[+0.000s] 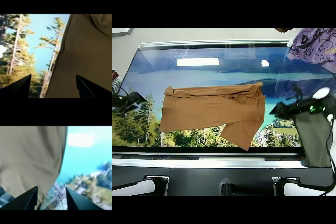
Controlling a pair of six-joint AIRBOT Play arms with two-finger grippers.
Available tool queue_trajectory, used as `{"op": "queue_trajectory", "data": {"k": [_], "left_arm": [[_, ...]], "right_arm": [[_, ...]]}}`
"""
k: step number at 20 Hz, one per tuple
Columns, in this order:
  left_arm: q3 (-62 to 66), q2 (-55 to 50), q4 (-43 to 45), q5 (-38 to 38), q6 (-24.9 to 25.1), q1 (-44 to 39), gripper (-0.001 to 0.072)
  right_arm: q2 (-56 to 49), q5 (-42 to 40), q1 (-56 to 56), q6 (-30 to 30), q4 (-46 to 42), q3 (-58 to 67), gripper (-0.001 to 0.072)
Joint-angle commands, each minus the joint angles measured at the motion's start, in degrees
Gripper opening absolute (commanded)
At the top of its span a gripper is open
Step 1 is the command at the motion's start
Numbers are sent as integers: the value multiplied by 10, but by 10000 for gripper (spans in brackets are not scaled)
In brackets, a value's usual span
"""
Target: Fold the clothes and pants, and hang the long-sleeved shirts on hangers.
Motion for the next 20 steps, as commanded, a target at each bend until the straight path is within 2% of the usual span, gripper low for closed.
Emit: {"op": "queue_trajectory", "data": {"k": [1, 6, 12, 16, 17, 18, 19, 20], "left_arm": [[-34, 11, 0, 3, 1, 8, 644], [-34, 11, -1, 3, 1, 8, 644], [-34, 11, -1, 3, 1, 9, 644], [-34, 11, -1, 3, 1, 8, 644], [-34, 11, -1, 1, 1, 8, 643], [-32, 11, -1, -14, 0, 9, 644], [-31, 11, 3, -31, -11, 9, 644], [-34, 11, 15, -45, -35, 15, 645]], "right_arm": [[19, -88, -8, -87, 64, -136, 415], [10, -151, -8, -132, 118, -156, 412], [-43, -152, -8, -179, 204, -156, 372], [-59, -155, 18, -186, 211, -156, 351], [-63, -153, 29, -185, 207, -156, 329], [-63, -154, 37, -178, 201, -155, 220], [-62, -152, 38, -176, 202, -155, 23], [-62, -151, 37, -172, 203, -155, 25]]}}
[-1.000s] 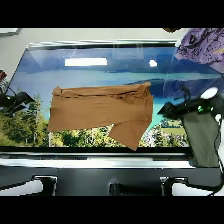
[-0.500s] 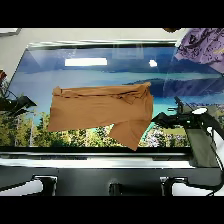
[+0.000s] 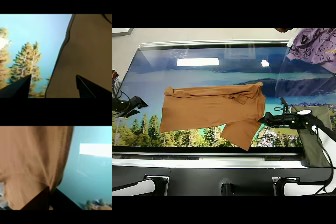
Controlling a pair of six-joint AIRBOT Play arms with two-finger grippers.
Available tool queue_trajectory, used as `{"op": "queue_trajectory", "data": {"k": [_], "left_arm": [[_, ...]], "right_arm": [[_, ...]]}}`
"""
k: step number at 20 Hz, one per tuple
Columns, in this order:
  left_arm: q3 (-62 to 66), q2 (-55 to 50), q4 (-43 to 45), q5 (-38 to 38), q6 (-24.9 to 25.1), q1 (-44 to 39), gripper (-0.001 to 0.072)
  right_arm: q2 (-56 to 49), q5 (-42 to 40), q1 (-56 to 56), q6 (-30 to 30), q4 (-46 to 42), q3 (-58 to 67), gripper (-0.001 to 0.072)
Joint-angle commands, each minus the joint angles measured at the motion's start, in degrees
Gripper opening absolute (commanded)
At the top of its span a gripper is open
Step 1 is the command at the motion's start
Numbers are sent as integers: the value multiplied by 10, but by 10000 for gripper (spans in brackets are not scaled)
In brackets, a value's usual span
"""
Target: Fold the clothes and pants, and hang the long-sleeved shirts on hangers.
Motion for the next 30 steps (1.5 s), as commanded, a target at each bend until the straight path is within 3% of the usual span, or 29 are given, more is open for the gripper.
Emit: {"op": "queue_trajectory", "data": {"k": [1, 3, 7, 10, 20, 23, 25, 28, 30], "left_arm": [[-7, 1, 23, -45, -31, 15, 645], [-45, 4, 21, -65, -23, 58, 644], [-171, 10, -141, -51, 120, 141, 644], [-226, 2, -195, -34, 181, 148, 644], [-239, -47, -214, 5, 197, 86, 642], [-239, -57, -218, 4, 197, 68, 594], [-239, -58, -218, 2, 197, 66, 236], [-238, -57, -218, -10, 203, 65, 16], [-235, -52, -223, -16, 203, 63, 17]], "right_arm": [[0, 0, 10, 13, -4, 0, 25], [14, 4, 10, 25, -8, 0, 24], [53, 21, 10, 40, -16, 0, 25], [72, 21, 10, 53, -17, 0, 25], [86, 23, 10, 71, -17, 0, 25], [86, 23, 10, 74, -17, 0, 25], [86, 23, 10, 74, -17, 0, 25], [86, 24, 10, 76, -17, 0, 24], [86, 35, 11, 78, -16, 2, 24]]}}
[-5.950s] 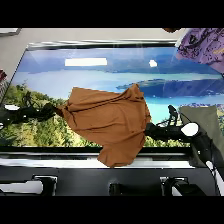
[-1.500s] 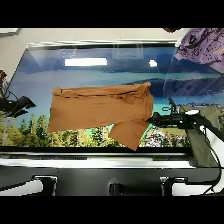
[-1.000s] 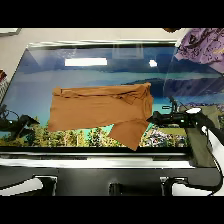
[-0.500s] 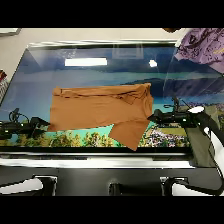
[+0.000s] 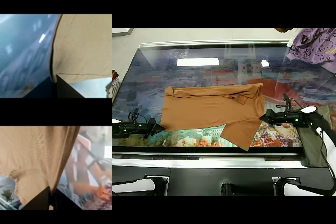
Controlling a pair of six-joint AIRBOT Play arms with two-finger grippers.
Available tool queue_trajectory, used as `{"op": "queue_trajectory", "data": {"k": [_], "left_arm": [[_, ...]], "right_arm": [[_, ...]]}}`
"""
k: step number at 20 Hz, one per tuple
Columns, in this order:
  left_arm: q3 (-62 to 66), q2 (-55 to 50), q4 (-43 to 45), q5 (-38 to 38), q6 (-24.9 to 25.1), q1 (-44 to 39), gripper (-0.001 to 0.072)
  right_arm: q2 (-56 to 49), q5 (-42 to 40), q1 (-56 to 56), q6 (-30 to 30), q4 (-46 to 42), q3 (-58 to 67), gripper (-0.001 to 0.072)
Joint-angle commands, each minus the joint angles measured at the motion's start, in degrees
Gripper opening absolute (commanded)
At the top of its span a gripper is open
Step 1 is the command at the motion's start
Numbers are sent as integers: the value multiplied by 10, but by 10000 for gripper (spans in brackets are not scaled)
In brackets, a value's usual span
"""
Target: Fold the clothes and pants, and hang the long-sleeved shirts on hangers.
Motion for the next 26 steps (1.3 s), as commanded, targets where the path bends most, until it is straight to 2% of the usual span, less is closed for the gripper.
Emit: {"op": "queue_trajectory", "data": {"k": [1, 4, 6, 9, 12, 15, 17, 21, 24, 26], "left_arm": [[10, 9, -26, -17, 3, -6, 17], [68, 42, -56, -19, -37, -33, 16], [148, 77, -55, -20, -70, -61, 15], [313, 128, -31, -25, -128, -90, 15], [505, 180, 56, -65, -193, -96, 15], [652, 247, 204, -101, -257, -96, 15], [688, 302, 265, -104, -294, -96, 15], [689, 404, 306, -146, -341, -96, 15], [688, 435, 324, -186, -357, -96, 15], [680, 428, 325, -199, -347, -96, 15]], "right_arm": [[3, 20, 1, 2, 5, 7, 24], [33, 32, 1, 12, -1, 58, 23], [57, 43, 1, 42, -18, 139, 23], [76, 104, 1, 95, -63, 299, 23], [109, 128, 1, 129, -82, 450, 23], [183, 136, 1, 170, -157, 570, 23], [246, 146, 1, 191, -207, 618, 23], [369, 143, 1, 237, -296, 638, 23], [408, 144, 1, 264, -322, 638, 23], [401, 138, 1, 281, -318, 638, 23]]}}
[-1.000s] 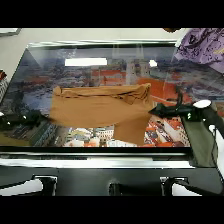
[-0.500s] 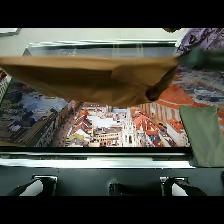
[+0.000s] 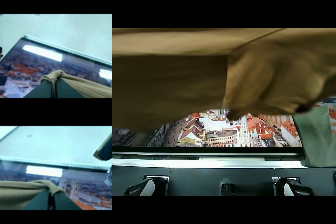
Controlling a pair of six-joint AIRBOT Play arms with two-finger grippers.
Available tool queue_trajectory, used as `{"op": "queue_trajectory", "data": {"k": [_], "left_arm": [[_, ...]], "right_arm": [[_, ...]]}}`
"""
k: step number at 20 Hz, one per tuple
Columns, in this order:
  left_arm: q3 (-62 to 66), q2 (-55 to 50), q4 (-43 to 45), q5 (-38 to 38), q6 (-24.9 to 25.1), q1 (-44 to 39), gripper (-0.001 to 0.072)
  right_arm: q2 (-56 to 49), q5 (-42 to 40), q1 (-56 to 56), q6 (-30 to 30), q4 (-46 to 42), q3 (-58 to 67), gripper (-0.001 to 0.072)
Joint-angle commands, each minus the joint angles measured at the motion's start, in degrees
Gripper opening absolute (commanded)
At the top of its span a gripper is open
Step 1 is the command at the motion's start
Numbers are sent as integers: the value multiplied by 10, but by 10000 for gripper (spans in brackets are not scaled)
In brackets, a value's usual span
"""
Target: Fold the clothes and pants, and hang the long-sleeved shirts on hangers.
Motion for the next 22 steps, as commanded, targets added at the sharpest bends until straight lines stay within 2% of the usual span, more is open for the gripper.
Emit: {"op": "queue_trajectory", "data": {"k": [1, 5, 8, 13, 17, 20, 22], "left_arm": [[-12, 9, 22, -31, -9, 0, 15], [-71, -59, -16, -31, 30, 0, 15], [-129, -152, -34, -12, 57, -17, 15], [-194, -372, -16, 136, 74, -70, 15], [-180, -556, -6, 253, 76, -104, 15], [-137, -653, -6, 328, 80, -126, 15], [-108, -686, -6, 343, 80, -133, 15]], "right_arm": [[7, -5, 0, 40, -25, 5, 23], [-83, 0, 0, 70, 28, 5, 23], [-201, 25, 0, 85, 63, 5, 23], [-441, 58, 1, 85, 67, 5, 24], [-612, -24, 32, 72, 63, 5, 24], [-682, -130, 61, 56, 57, 5, 23], [-701, -180, 76, 55, 35, 5, 23]]}}
